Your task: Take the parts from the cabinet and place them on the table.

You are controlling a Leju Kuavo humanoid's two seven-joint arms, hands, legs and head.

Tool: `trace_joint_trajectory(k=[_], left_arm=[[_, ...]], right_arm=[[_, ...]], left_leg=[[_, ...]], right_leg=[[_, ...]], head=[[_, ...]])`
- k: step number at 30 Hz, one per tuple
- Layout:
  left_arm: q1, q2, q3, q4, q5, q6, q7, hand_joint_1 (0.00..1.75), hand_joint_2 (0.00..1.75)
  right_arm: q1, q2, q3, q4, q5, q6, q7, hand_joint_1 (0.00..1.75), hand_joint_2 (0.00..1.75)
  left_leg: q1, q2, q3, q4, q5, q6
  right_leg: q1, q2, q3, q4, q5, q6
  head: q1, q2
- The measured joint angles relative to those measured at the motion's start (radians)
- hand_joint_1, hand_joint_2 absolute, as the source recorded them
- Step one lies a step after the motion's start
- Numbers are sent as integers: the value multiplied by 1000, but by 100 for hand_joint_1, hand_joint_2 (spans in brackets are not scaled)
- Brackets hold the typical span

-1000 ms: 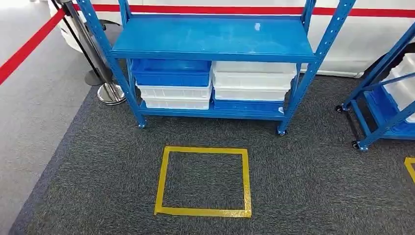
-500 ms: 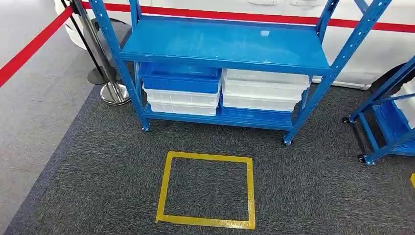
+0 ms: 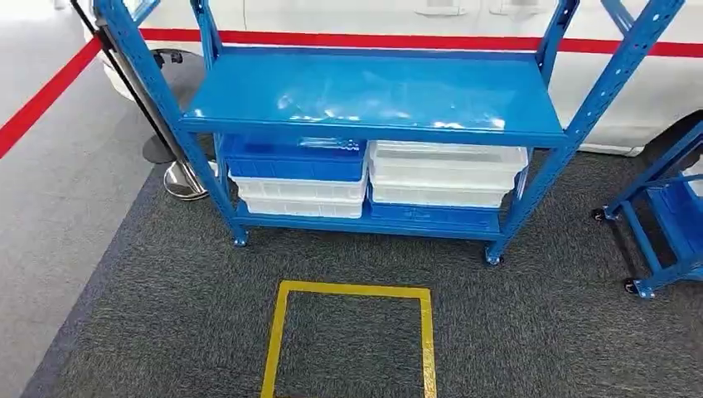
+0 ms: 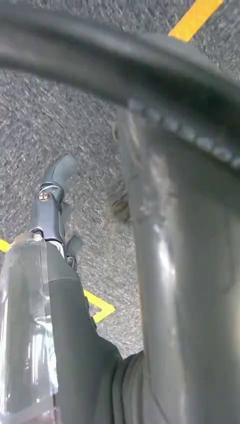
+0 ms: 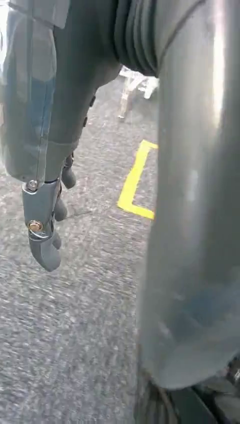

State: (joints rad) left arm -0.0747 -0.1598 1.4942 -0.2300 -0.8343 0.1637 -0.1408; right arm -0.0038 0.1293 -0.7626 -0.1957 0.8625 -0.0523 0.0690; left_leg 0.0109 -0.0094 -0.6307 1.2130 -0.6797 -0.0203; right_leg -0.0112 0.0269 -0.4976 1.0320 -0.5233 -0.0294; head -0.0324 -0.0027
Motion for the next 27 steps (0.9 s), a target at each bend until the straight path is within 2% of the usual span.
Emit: trace_joint_trajectory(k=[1,2,3,4,6,7,8,9,11,12,13,14,15,16,17,18,19,22,23,24,25,26,27], left_arm=[[4,0,0,0,0,2,0,0,0],[10,0,0,0,0,2,0,0,0],[14,0,0,0,0,2,1,0,0],[13,0,0,0,-1,3,3,0,0],[3,0,-1,0,-1,3,4,0,0],[-3,0,-2,0,-1,3,4,0,0],[-6,-1,-2,0,-1,3,5,0,0],[-5,-1,-2,0,0,2,5,0,0],[-5,0,-2,0,1,3,6,0,0],[-5,0,-3,0,3,3,7,0,0],[-5,0,-2,0,3,3,8,0,0],[-6,0,-2,0,3,3,9,0,0],[-6,0,-2,0,3,3,9,0,0],[-5,0,-2,0,3,3,10,0,0],[-4,-1,-2,0,3,3,11,0,0],[-1,-2,-2,0,3,3,12,0,0],[-3,-2,-2,0,3,3,14,0,0],[-7,-1,-2,0,5,2,15,0,0],[-8,1,-2,0,5,1,15,0,0],[-8,1,-2,0,5,-2,11,0,0],[-6,0,-2,0,5,-4,7,0,0],[-3,0,-2,0,5,-5,3,0,0],[-1,0,-2,0,5,-5,1,0,0]], right_arm=[[-1,0,-3,0,-4,-2,0,0,0],[0,1,-8,0,-3,-5,0,0,0],[-6,3,-10,3,-1,-7,2,0,0],[-11,3,-11,2,4,-9,5,0,0],[-8,3,-12,3,8,-8,8,0,0],[-9,3,-14,3,9,-6,9,0,0],[-11,2,-16,3,9,-6,9,0,0],[-13,2,-18,3,9,-6,9,0,0],[-16,3,-20,3,8,-6,9,0,0],[-16,3,-20,3,7,-6,8,0,0],[-14,3,-21,3,7,-6,8,0,0],[-12,3,-22,3,7,-6,10,0,0],[-11,3,-23,3,7,-6,10,0,0],[-10,2,-24,3,7,-6,10,0,0],[-10,2,-24,3,7,-6,11,0,0],[-11,2,-24,3,8,-5,11,0,0],[-17,2,-24,3,11,-5,11,0,0],[-16,2,-24,3,21,-8,11,0,0],[-15,4,-24,3,25,-10,14,0,0],[-15,4,-24,3,27,-12,16,0,0],[-15,4,-24,3,27,-12,18,0,0],[-15,4,-24,3,27,-13,18,0,0],[-15,4,-24,3,28,-13,17,0,0]], left_leg=[[0,-8,0,-61,77,2],[-1,-30,-3,-125,191,10],[-6,-51,-16,-147,260,12],[-8,-42,-4,-141,255,19],[-12,-30,-2,-141,252,29],[-7,-25,4,-156,254,35],[-4,-14,15,-170,256,41],[-3,-6,23,-178,252,48],[-4,13,30,-179,242,57],[-5,24,35,-179,236,59],[-5,32,41,-179,230,59],[-5,39,49,-179,224,58],[-5,48,61,-179,216,56],[-5,58,73,-179,208,54],[-6,68,83,-179,201,49],[-14,75,85,-176,193,41],[-16,83,87,-175,187,35],[-17,117,99,-180,179,21],[-11,90,101,-167,169,12],[-10,53,87,-135,141,7],[-6,34,57,-73,101,4],[-3,25,17,10,62,1],[-1,21,-21,85,37,-1]], right_leg=[[0,8,15,0,-12,2],[-1,15,20,-1,-22,4],[1,27,29,12,-33,10],[2,40,24,13,-45,20],[-5,51,29,0,-50,31],[-1,54,34,-4,-54,38],[-3,26,35,10,-63,41],[0,-1,9,53,-87,43],[-3,-14,-85,203,-144,49],[-5,-16,-130,265,-156,51],[-6,-17,-156,288,-143,53],[-6,-20,-161,267,-106,55],[-6,-26,-143,205,-48,54],[-5,-42,-112,119,13,50],[-1,-80,-85,40,55,43],[12,-123,-80,22,39,36],[14,-113,-80,17,40,27],[11,-78,-79,9,41,14],[4,-74,-74,5,45,8],[2,-69,-74,4,44,4],[2,-65,-76,4,43,-2],[3,-58,-76,4,40,-6],[4,-50,-76,4,36,-8]], head=[[0,0],[0,0],[0,0],[0,0],[0,0],[0,0],[0,0],[0,0],[0,0],[0,0],[0,0],[0,0],[0,0],[0,0],[0,0],[0,0],[0,0],[0,0],[0,0],[0,0],[0,0],[0,0],[0,0]])
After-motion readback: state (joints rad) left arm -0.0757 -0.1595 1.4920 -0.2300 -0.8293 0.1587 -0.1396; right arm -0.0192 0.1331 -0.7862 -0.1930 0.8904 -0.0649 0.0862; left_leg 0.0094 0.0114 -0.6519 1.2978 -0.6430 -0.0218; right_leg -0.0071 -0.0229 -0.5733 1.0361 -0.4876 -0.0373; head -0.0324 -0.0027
